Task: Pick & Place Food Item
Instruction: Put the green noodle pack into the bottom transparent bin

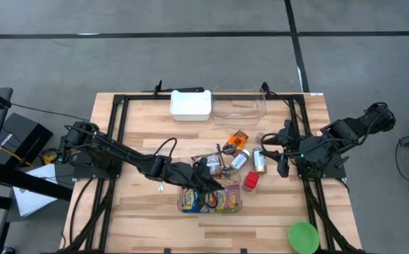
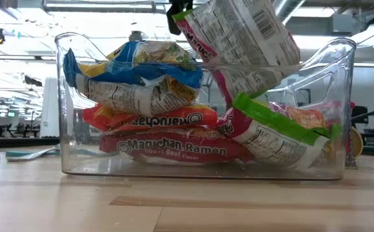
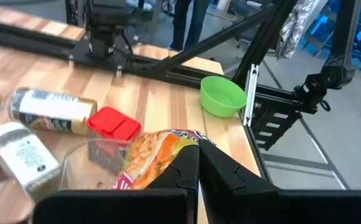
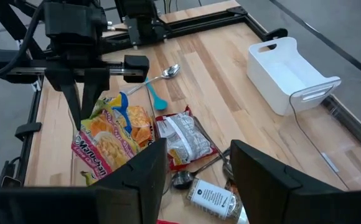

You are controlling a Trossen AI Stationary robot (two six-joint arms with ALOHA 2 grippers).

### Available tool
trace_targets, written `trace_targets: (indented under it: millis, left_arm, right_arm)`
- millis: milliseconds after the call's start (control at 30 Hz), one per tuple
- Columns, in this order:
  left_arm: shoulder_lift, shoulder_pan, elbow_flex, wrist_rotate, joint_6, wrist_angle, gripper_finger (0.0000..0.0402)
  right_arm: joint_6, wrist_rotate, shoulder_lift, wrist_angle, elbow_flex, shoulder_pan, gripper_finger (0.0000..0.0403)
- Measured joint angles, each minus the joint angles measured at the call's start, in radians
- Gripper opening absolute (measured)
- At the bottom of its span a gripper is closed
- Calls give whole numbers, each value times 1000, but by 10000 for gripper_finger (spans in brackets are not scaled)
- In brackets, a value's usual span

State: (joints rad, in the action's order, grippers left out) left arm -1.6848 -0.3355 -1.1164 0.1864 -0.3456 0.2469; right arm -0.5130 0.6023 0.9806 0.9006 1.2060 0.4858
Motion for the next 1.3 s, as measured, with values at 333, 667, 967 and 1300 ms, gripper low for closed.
trace_targets:
  millis: [333, 667, 967, 1300]
  left_arm:
    - [0, 54, 0, 0, 61, -41, 0]
    - [-115, 66, -3, -159, 104, -36, 0]
    - [-189, -9, 0, -114, 96, 78, 0]
    - [-173, -19, 0, -132, 94, 130, 54]
  right_arm:
    - [4, 0, 0, -11, 0, -24, 171]
    - [10, 4, 0, -21, 0, -25, 171]
    - [-8, 4, 0, -19, 0, -25, 171]
    - [-9, 4, 0, -17, 0, -25, 171]
